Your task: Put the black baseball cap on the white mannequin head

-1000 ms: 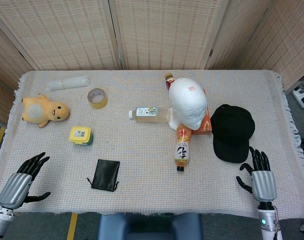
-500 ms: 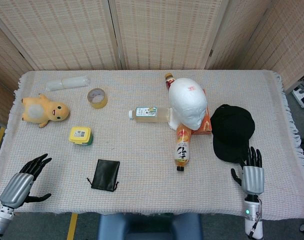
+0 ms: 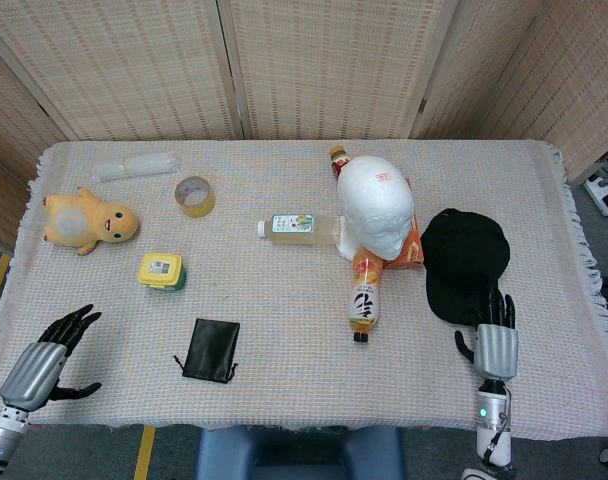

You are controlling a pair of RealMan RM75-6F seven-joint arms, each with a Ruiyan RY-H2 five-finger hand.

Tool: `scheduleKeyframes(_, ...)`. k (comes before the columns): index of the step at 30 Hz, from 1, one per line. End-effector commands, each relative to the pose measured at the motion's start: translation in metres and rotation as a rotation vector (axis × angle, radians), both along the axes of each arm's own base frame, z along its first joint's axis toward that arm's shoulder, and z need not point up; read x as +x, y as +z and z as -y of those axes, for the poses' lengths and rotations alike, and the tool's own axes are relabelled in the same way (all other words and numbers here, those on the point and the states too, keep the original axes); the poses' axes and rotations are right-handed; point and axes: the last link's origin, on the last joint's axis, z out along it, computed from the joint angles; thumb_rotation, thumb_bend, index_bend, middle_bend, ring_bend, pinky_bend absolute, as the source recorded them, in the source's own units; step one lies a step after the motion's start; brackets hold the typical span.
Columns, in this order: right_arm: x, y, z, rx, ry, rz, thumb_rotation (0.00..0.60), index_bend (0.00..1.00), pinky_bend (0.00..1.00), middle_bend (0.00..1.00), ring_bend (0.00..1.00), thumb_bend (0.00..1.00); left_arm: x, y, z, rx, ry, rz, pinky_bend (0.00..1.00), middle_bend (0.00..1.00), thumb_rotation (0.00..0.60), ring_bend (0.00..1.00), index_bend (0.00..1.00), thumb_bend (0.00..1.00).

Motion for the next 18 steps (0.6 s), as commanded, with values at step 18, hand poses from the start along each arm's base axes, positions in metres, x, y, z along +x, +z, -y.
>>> scheduleKeyframes(18,0.001,0.003,0.026,-0.009,-0.034,-0.014,0.600,0.47,0.00,0.00,0.00,0.27,-0.005,-0.005,-0.005,0.010,0.022,-0.039,0.14,0.00,0.600,0.00,0.04,0.15)
